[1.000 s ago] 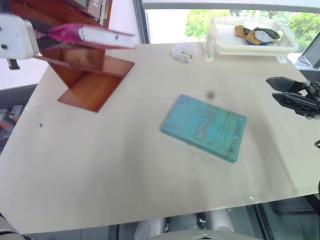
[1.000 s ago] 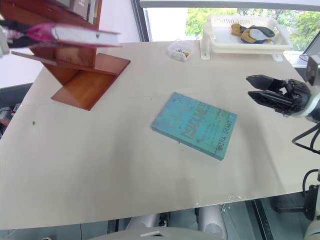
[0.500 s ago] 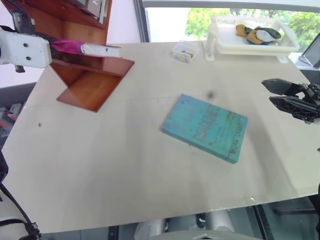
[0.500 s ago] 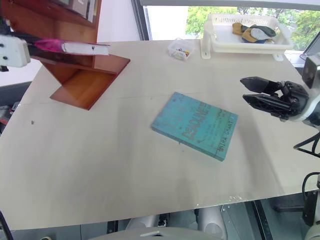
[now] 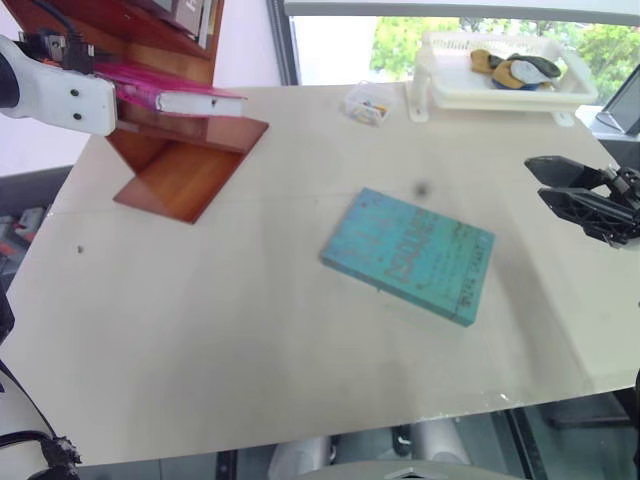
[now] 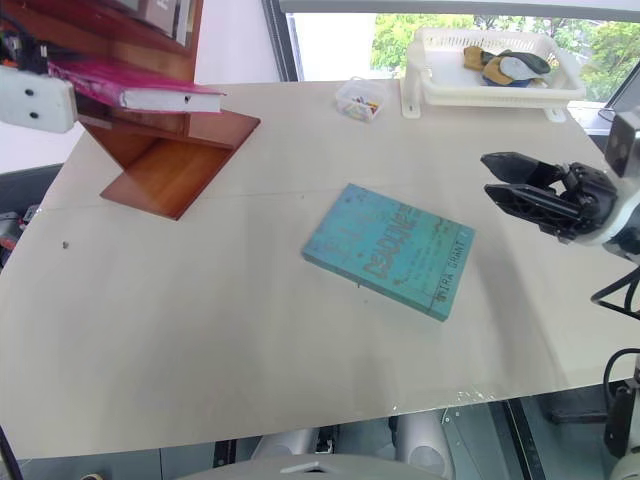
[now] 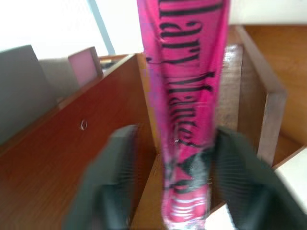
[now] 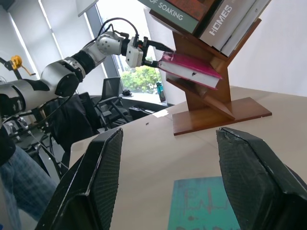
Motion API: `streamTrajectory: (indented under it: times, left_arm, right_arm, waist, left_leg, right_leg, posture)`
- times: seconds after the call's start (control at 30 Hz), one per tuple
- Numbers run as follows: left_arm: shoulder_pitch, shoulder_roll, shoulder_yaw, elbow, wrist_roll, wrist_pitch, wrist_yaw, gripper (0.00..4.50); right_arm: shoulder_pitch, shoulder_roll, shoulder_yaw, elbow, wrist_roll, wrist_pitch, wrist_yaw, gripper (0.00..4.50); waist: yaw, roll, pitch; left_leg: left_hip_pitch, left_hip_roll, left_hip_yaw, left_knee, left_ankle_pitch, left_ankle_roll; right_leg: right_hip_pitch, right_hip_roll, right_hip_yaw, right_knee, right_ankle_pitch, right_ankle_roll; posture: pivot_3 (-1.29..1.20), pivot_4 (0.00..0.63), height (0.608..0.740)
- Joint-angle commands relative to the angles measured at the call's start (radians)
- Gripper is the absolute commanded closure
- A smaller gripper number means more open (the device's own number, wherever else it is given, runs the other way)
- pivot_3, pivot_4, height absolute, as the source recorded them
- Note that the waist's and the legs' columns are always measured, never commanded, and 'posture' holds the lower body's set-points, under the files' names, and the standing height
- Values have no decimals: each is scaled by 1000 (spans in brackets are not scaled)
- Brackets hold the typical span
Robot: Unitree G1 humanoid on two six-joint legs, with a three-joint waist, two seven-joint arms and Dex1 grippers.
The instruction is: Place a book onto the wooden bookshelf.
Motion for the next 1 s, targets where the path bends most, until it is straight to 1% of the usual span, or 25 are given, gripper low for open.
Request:
streamTrajectory:
  times: [0.03, 0.07, 0.17, 0.33, 0.47, 0.6, 0.7, 0.73, 0.8, 0.87, 0.93, 0.97, 1.0]
  left_arm:
    - [-54, 53, -22, 0, 76, 20, 80, 239]
    - [-62, 66, -30, 1, 95, 24, 94, 75]
    - [-74, 108, -33, 3, 122, 37, 108, 75]
    - [-64, 188, -10, 6, 111, 74, 93, 75]
    - [55, 261, 56, 25, -16, 117, -67, 75]
    - [162, 291, 126, 3, -132, 182, -173, 75]
    - [241, 271, 276, -4, -376, 331, -390, 75]
    - [259, 243, 360, -21, -503, 441, -488, 75]
    - [297, 199, 505, -65, -704, 663, -613, 75]
    - [393, 192, 660, -109, -874, 951, -711, 75]
    - [604, 207, 789, -140, -930, 1021, -722, 75]
    - [732, 199, 861, -187, -947, 1053, -724, 75]
    - [930, 150, 976, -299, -958, 1113, -744, 75]
  right_arm:
    - [5, -11, -41, -30, 22, -9, 0, 1354]
    - [8, -12, -43, -30, 22, -9, 0, 1354]
    - [15, -13, -47, -33, 24, -8, -3, 1354]
    - [14, -18, -49, -28, 22, -8, -1, 1354]
    - [-2, -23, -36, -10, 14, -6, 10, 1354]
    - [-25, -24, -16, 10, 6, -6, 23, 1354]
    - [-40, -30, -7, 24, 1, -1, 35, 1354]
    - [-41, -33, -6, 28, -1, 2, 40, 1354]
    - [-35, -36, -3, 32, -4, 6, 48, 1354]
    - [-14, -37, -5, 26, -6, 8, 54, 1354]
    - [6, -37, -10, 27, -15, -2, 58, 1354]
    - [14, -38, -12, 27, -19, -8, 60, 1354]
    - [28, -43, -18, 31, -25, -12, 63, 1354]
  waist:
    - [1, 0, 0]
    - [1, 0, 0]
    - [0, -1, 0]
    - [-4, -1, 0]
    - [-10, -1, 0]
    - [-11, -2, 0]
    - [-12, -2, -1]
    - [-12, -3, -1]
    - [-11, -3, -1]
    - [-21, -3, -1]
    - [-33, 0, -3]
    - [-44, 1, -3]
    - [-45, 1, -3]
  left_leg:
    - [0, 0, 0, 0, 0, 0]
    - [-1, 0, 0, 0, 0, 0]
    - [-8, 0, 0, 1, 0, 0]
    - [-8, 0, 0, 1, 0, 0]
    - [-7, 0, 1, 1, 0, 0]
    - [-8, 1, 0, 2, 0, 0]
    - [-7, 1, 0, 2, 0, 0]
    - [-8, 1, 0, 2, 0, 0]
    - [-8, 1, -1, 3, 0, 0]
    - [-8, 1, -1, 3, 0, 0]
    - [-7, 1, -2, 3, 0, 0]
    - [-5, 2, -2, 1, 0, 0]
    - [-4, 2, -2, 1, 0, 0]
  right_leg:
    - [0, 0, 0, 0, 0, 0]
    - [0, 0, -1, -1, 0, 0]
    - [-7, 0, -1, 0, 0, 0]
    - [-7, 0, -1, -1, 0, 1]
    - [-7, 0, -1, 0, 0, 1]
    - [-7, 0, -2, 1, 0, 1]
    - [-6, 0, -2, 1, 0, 1]
    - [-6, -1, -2, 1, 0, 1]
    - [-6, -1, -3, 1, 0, 1]
    - [-6, -1, -3, 1, 0, 1]
    - [-7, -1, -3, 2, 0, 1]
    - [-7, -2, -2, 1, 0, 1]
    - [-7, -2, -1, 2, -1, 2]
  posture:
    - [0, 150, 740]
    - [0, 150, 740]
    - [0, 150, 740]
    - [0, 150, 740]
    - [0, 150, 740]
    - [0, 150, 740]
    - [0, 150, 740]
    - [0, 150, 740]
    - [0, 150, 740]
    - [0, 150, 740]
    - [0, 150, 740]
    - [0, 150, 740]
    - [0, 150, 740]
